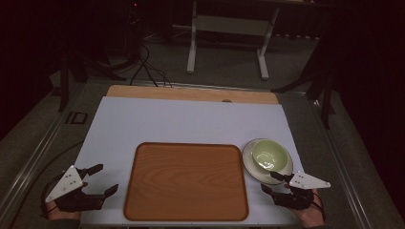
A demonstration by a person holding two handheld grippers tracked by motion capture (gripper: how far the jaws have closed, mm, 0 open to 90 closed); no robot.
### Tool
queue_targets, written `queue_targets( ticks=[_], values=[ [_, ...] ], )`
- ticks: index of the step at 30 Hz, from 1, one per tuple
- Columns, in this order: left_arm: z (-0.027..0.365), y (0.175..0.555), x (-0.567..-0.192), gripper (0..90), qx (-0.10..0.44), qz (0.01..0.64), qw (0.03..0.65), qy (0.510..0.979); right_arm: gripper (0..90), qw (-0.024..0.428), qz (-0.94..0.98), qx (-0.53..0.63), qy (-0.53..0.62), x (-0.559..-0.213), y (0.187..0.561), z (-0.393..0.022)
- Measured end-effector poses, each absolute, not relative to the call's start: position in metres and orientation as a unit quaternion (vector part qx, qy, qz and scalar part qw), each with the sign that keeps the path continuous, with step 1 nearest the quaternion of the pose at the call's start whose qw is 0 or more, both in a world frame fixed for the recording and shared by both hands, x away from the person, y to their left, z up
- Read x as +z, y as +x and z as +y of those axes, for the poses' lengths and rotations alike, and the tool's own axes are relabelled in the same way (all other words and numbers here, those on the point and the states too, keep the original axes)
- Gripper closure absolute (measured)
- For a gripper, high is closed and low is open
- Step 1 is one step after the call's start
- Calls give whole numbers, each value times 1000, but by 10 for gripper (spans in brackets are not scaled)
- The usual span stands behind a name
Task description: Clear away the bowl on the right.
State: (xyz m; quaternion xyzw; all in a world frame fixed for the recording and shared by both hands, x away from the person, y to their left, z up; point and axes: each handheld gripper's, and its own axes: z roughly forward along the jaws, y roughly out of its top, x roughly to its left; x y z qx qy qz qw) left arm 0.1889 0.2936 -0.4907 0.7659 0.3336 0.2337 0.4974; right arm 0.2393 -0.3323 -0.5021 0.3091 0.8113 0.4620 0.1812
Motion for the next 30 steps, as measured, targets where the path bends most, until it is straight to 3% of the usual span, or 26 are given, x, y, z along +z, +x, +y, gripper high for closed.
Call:
queue_targets(
  ticks=[30],
  values=[
    [296, 189, -491, 153, 238, 338, 497, 763, 371, 188, 794, 489, 308, -493, 242, -336]
  ],
)
